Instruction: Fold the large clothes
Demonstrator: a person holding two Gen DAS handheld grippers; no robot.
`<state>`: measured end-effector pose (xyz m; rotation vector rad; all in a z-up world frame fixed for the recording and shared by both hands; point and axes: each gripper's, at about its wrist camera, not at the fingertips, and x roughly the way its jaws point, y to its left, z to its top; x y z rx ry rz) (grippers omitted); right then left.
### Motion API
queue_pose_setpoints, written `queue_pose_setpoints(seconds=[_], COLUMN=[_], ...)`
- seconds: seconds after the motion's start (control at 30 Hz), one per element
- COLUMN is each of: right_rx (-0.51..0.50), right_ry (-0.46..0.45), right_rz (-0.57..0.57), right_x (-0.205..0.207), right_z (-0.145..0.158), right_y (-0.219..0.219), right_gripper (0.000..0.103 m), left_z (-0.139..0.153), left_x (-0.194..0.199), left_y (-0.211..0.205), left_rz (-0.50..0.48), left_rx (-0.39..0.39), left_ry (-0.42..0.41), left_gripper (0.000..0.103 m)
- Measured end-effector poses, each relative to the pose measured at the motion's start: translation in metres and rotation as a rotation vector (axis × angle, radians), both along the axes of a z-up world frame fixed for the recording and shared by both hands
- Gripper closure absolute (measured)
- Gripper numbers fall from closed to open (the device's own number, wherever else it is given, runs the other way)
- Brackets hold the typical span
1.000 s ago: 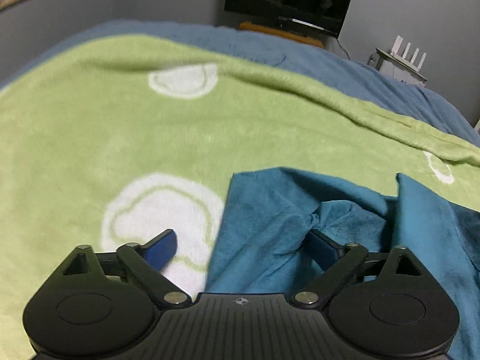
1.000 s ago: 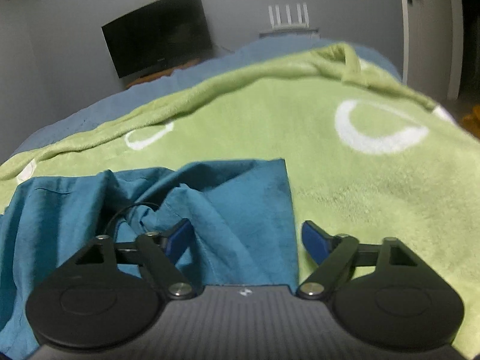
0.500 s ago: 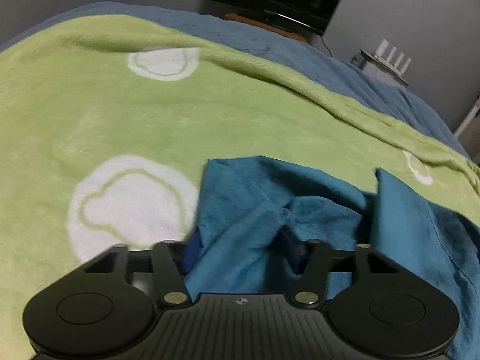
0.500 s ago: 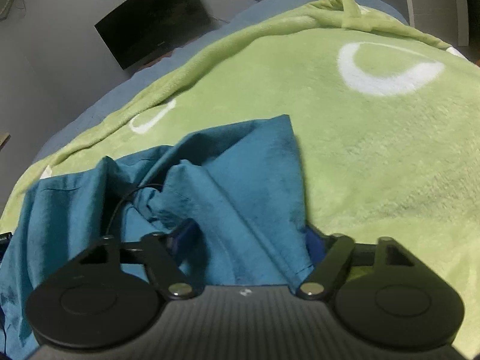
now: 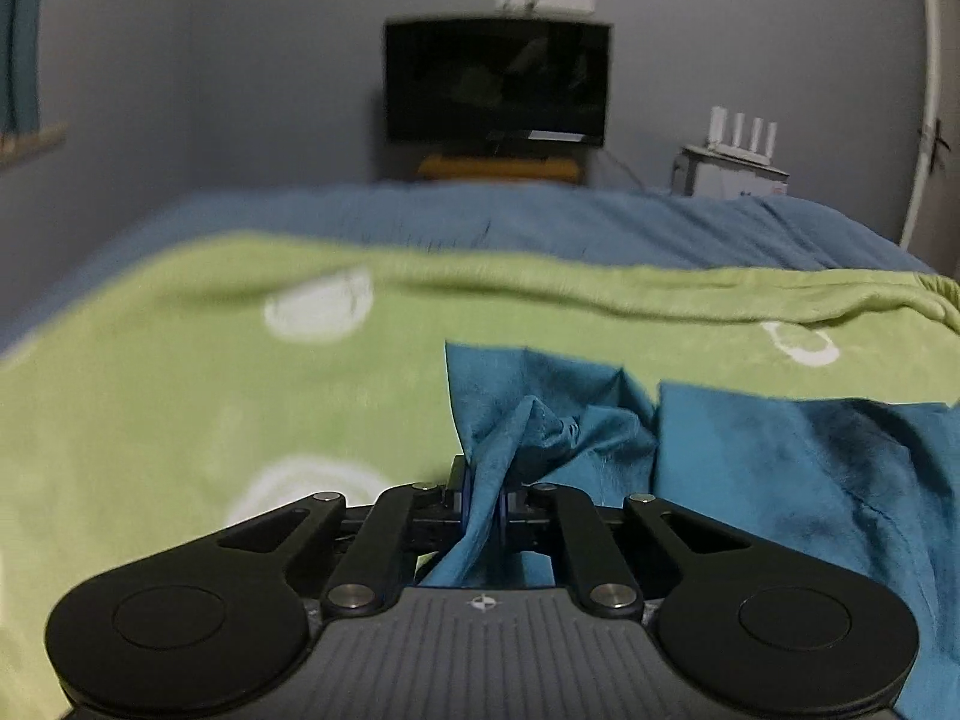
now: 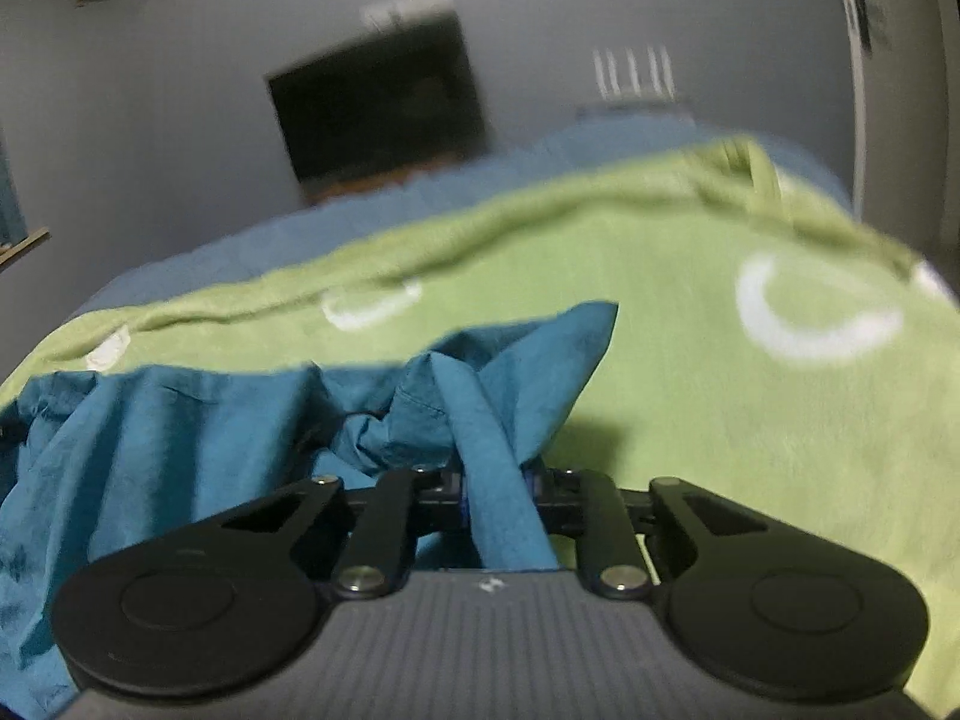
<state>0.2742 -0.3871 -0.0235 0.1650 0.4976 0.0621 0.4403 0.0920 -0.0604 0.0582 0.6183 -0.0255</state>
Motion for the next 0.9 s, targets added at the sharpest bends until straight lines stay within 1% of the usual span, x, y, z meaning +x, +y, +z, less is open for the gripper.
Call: queue_pose_setpoints(seconds=[0.07,0.2,0.23,0.27,0.3,0.33,0.37,0.4,0.43,0.47,0.5,0.53,0.57,0.6,0.67,0.77,0.83,0.87,0.9], right_rx=[-0.01,-0.042,-0.046,-0.057,-0.079,-0.1,-0.117,-0.108,-0.084,-0.067,-0.05,-0.034,-0.014,0.009,0.044,0.058,0.03,0.006,-0.019], right_ry=[-0.068,-0.253,-0.308,-0.34,-0.333,-0.292,-0.229,-0.197,-0.178,-0.163,-0.161,-0.169,-0.174,-0.173,-0.164,-0.148,-0.111,-0.079,-0.039], right_rz=[-0.007,-0.057,-0.087,-0.12,-0.155,-0.19,-0.23,-0.241,-0.234,-0.232,-0.226,-0.208,-0.174,-0.128,-0.025,0.131,0.206,0.227,0.239], right_x=[-0.006,-0.022,-0.027,-0.028,-0.025,-0.02,-0.012,-0.009,-0.008,-0.006,-0.006,-0.006,-0.007,-0.006,-0.006,-0.006,-0.005,-0.003,0.0], right_z=[0.009,0.024,0.026,0.027,0.026,0.023,0.019,0.014,0.011,0.011,0.013,0.014,0.016,0.016,0.015,0.012,0.006,0.002,-0.003], right_y=[0.002,0.002,0.0,-0.001,-0.001,-0.002,-0.004,-0.007,-0.011,-0.013,-0.014,-0.015,-0.013,-0.01,0.0,0.024,0.042,0.049,0.056], right_gripper=[0.095,0.096,0.096,0.096,0.092,0.08,0.058,0.052,0.052,0.052,0.052,0.052,0.052,0.052,0.052,0.052,0.052,0.052,0.052], left_z=[0.015,0.043,0.046,0.046,0.042,0.038,0.032,0.026,0.023,0.02,0.019,0.018,0.017,0.017,0.015,0.007,-0.003,-0.011,-0.022], left_x=[0.003,0.017,0.021,0.027,0.036,0.043,0.053,0.058,0.058,0.056,0.052,0.047,0.042,0.036,0.023,0.001,-0.011,-0.017,-0.023], left_y=[-0.009,-0.028,-0.032,-0.036,-0.041,-0.045,-0.048,-0.051,-0.053,-0.055,-0.056,-0.058,-0.062,-0.065,-0.082,-0.115,-0.139,-0.148,-0.158], left_rz=[-0.014,-0.021,-0.017,-0.012,-0.001,0.011,0.019,0.029,0.036,0.044,0.042,0.028,0.009,-0.018,-0.1,-0.231,-0.312,-0.331,-0.349], left_rx=[0.015,0.031,0.028,0.025,0.036,0.048,0.053,0.052,0.046,0.034,0.01,-0.021,-0.046,-0.057,-0.055,-0.063,-0.059,-0.038,-0.017], left_ry=[-0.041,-0.143,-0.162,-0.173,-0.167,-0.134,-0.076,-0.029,-0.015,-0.017,-0.02,-0.024,-0.03,-0.033,-0.029,-0.02,0.009,0.029,0.069], left_gripper=[0.096,0.095,0.095,0.09,0.084,0.069,0.048,0.042,0.04,0.039,0.037,0.032,0.03,0.03,0.029,0.029,0.029,0.029,0.029])
